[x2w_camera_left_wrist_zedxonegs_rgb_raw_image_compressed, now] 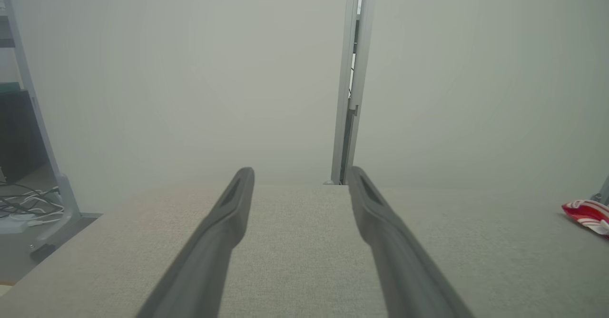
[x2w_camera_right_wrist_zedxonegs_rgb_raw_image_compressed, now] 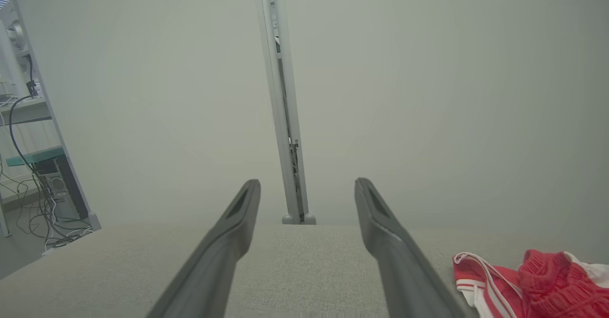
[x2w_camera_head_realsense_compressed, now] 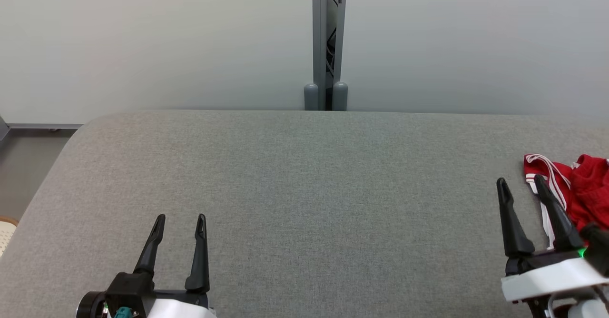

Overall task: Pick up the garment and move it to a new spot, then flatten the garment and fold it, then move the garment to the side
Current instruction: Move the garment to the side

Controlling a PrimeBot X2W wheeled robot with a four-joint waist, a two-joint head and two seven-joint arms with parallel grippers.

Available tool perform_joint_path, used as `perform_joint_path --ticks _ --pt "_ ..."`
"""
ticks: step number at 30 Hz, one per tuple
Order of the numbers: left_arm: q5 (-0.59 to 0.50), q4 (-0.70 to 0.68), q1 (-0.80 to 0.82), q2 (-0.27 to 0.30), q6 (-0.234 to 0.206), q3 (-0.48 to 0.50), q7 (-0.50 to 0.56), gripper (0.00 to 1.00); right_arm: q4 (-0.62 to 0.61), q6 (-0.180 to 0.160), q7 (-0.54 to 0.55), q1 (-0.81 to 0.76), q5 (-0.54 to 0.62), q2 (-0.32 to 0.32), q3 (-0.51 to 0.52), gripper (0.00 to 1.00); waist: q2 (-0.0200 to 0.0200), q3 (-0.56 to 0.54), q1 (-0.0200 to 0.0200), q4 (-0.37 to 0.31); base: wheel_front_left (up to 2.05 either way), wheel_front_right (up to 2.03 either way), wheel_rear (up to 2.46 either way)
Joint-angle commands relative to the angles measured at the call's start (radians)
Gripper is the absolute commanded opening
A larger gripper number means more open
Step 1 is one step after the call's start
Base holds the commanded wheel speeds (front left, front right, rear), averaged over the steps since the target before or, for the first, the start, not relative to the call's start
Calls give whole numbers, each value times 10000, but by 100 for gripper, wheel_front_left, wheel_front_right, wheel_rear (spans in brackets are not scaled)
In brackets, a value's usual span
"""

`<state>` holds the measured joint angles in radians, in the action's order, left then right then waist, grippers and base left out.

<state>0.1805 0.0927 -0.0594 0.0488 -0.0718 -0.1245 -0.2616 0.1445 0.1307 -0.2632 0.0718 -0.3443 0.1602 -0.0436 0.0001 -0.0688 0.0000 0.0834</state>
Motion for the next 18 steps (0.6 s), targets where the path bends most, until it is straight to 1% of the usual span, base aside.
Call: perform_joint_path --ticks 1,5,7,12,13,15,18 --pt "-62 24 -85 49 -54 18 -32 100 -68 -3 -17 -164 214 5 44 100 -1 -17 0 31 0 0 0" --pt "20 30 -215 46 68 -68 -32 100 2 -3 -17 -604 511 -336 146 100 -1 -65 0 73 0 0 0" --pt "47 -64 -269 46 46 -31 -32 100 87 -3 -17 -704 654 -463 123 100 -1 -84 0 69 0 0 0" --pt "3 -137 -390 46 -110 -90 -32 100 193 -4 -17 -897 915 -723 105 100 -1 -150 0 77 0 0 0" --pt "-36 -129 -448 51 -299 -32 -32 100 177 -4 -17 -921 1030 -781 71 100 -1 -162 0 81 0 0 0" --pt "54 -164 -521 45 -443 8 -32 100 169 -3 -17 -914 1126 -828 117 100 -1 -166 0 65 0 0 0" --pt "52 -160 -533 46 -460 -16 -32 100 136 -4 -17 -855 1166 -913 244 100 -1 -185 0 73 0 0 0"
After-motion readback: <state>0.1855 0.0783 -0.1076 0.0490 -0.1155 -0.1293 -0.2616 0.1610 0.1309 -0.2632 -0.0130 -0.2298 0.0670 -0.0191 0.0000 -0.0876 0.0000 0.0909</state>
